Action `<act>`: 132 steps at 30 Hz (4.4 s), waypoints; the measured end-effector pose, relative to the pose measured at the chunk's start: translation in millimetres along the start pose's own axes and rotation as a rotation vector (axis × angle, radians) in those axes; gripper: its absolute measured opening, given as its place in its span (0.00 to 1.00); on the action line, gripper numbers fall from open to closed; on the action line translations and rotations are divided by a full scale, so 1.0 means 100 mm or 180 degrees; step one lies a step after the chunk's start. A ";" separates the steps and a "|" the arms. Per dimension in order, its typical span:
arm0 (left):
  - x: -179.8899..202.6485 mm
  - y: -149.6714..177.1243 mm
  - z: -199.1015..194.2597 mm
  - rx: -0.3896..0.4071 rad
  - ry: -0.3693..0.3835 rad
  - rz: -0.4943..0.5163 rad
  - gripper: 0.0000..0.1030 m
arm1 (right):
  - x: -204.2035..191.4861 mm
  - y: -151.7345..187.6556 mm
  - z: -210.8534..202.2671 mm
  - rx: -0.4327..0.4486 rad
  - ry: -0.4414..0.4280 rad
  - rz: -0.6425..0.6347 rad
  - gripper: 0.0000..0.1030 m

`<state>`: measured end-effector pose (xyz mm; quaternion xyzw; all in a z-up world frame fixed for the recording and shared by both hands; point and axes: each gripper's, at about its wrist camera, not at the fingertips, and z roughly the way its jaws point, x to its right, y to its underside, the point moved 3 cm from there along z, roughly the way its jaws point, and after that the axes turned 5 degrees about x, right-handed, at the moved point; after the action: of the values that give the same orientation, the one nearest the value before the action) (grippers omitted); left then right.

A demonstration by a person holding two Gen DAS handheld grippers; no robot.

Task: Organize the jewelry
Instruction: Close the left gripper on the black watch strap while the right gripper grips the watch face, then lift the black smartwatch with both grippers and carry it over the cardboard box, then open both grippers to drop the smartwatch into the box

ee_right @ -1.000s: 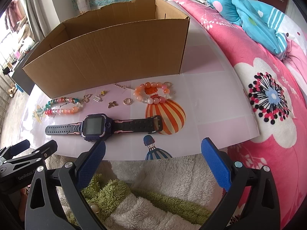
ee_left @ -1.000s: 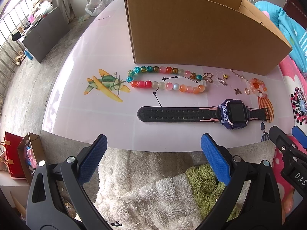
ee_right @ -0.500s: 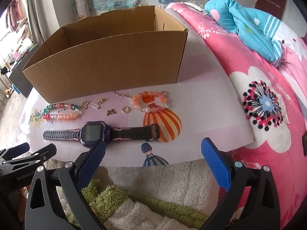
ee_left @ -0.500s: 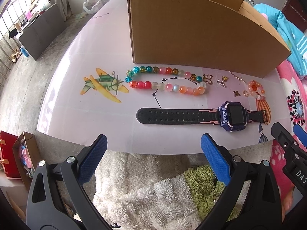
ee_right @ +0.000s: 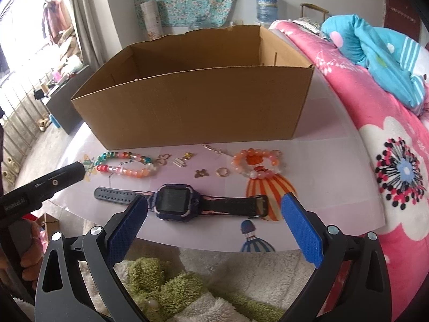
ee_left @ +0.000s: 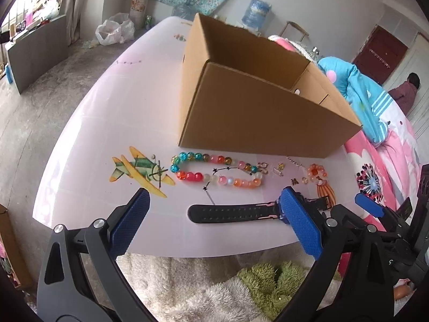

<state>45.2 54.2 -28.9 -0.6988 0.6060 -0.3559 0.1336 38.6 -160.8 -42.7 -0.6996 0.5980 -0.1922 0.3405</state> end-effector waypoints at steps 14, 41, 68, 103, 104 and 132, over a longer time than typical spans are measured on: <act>0.00 0.17 0.28 -0.0447 0.0225 0.0234 0.62 | -0.20 0.06 0.33 -0.0279 -0.0567 -0.0050 0.50; 0.17 0.10 0.37 -0.0552 0.0767 -0.0273 0.43 | -0.09 0.23 0.42 -0.0337 -0.0747 -0.0062 0.44; 0.39 0.17 0.38 -0.0479 0.0109 0.0531 0.24 | 0.67 0.33 0.01 -0.0289 -0.0675 0.0474 0.44; 0.44 0.14 0.29 -0.0354 0.0165 0.0628 0.21 | 0.64 0.21 0.16 -0.0350 -0.1107 0.1076 0.12; 0.47 0.12 0.23 -0.0326 0.0186 0.0669 0.21 | 0.61 0.18 0.11 -0.0320 -0.1119 0.1026 0.12; 0.69 -2.08 1.21 -0.0499 -0.0425 0.1345 0.19 | 0.21 -2.19 1.46 -0.0839 -0.0643 -0.0040 0.12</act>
<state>281.8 7.8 36.6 -0.5867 0.7544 -0.2248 0.1903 296.6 -133.6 7.3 -0.7577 0.5764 -0.0429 0.3030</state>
